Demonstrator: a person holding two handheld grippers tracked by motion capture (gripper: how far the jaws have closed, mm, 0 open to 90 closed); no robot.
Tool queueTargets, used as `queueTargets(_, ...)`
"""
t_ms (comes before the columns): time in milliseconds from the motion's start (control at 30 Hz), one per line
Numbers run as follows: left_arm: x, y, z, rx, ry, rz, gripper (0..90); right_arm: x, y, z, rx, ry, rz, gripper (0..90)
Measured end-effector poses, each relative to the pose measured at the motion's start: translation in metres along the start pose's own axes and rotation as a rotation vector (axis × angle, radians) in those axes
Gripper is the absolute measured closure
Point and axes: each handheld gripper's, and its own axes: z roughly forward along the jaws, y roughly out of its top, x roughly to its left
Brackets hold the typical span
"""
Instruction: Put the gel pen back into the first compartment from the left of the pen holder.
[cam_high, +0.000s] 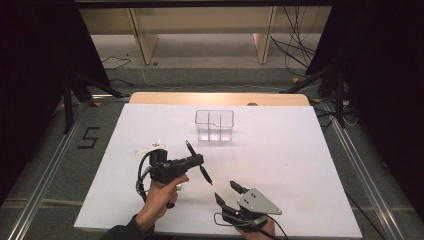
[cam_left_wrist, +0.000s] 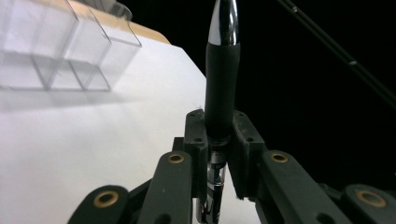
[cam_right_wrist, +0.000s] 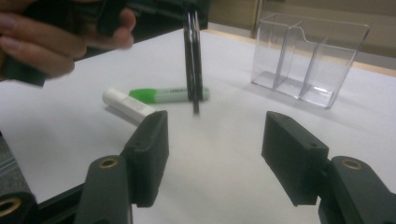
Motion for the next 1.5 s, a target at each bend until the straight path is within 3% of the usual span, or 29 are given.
queueTargets(100, 0.002, 0.007, 0.001, -0.009, 0.027, 0.040, 79.0, -0.007, -0.003, -0.003, 0.014, 0.002, 0.017, 38.6)
queueTargets(567, 0.016, 0.042, 0.015, -0.046, 0.113, 0.129, 78.9, -0.030, -0.010, -0.012, 0.056, -0.028, 0.077, 33.0)
queueTargets(833, 0.020, 0.061, 0.021, -0.062, 0.151, 0.180, 78.9, -0.037, -0.012, -0.017, 0.049, -0.047, 0.089, 30.6)
queueTargets(1133, 0.022, 0.088, 0.027, -0.089, 0.198, 0.219, 78.9, -0.040, -0.013, -0.021, 0.050, -0.056, 0.096, 29.4)
queueTargets(1500, 0.033, 0.108, 0.035, -0.111, 0.246, 0.211, 78.9, -0.041, -0.014, -0.024, 0.052, -0.058, 0.098, 28.6)
